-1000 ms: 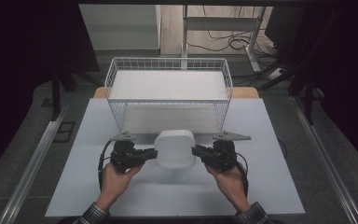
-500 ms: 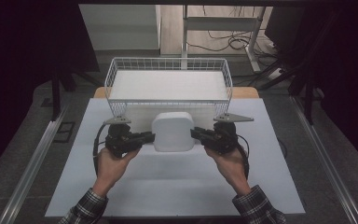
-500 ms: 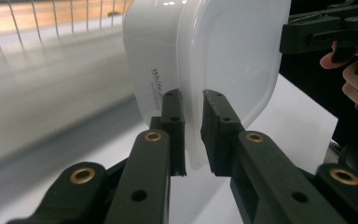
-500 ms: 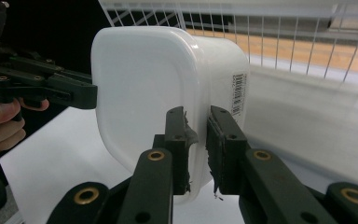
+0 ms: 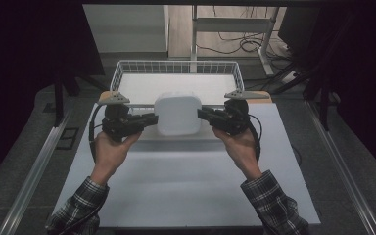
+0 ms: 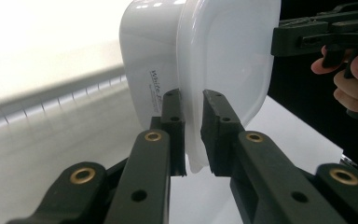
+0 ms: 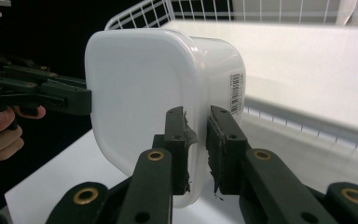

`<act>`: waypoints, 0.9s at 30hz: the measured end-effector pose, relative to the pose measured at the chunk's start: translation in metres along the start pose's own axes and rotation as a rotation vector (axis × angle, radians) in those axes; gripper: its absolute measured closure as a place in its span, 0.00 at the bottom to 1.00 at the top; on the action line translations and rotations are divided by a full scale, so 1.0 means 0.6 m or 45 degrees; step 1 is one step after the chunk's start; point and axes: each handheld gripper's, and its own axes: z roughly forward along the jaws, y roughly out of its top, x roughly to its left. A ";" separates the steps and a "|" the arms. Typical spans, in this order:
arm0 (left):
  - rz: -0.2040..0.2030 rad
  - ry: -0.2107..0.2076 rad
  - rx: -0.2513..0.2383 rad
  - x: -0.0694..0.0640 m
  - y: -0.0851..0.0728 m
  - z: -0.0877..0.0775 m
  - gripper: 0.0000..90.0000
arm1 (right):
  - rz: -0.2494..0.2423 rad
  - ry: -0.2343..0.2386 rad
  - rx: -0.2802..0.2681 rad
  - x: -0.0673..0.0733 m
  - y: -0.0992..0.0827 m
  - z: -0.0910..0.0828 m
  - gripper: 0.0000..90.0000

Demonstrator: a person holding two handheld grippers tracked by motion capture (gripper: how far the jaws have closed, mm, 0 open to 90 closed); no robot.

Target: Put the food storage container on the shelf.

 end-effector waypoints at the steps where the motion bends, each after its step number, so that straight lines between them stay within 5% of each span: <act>1: 0.004 0.004 -0.003 0.001 0.007 -0.002 0.89 | 0.000 0.000 0.000 0.000 0.000 0.000 0.86; 7: 0.024 0.020 -0.012 0.008 0.061 -0.009 0.89 | 0.000 -0.007 -0.036 -0.006 0.048 0.006 0.86; 15: 0.010 0.028 0.010 0.026 0.098 0.008 0.89 | 0.032 -0.034 -0.038 -0.028 0.080 0.022 0.85; 27: -0.052 -0.011 0.008 0.056 0.110 0.031 0.86 | 0.097 -0.061 -0.009 -0.051 0.092 0.050 0.83</act>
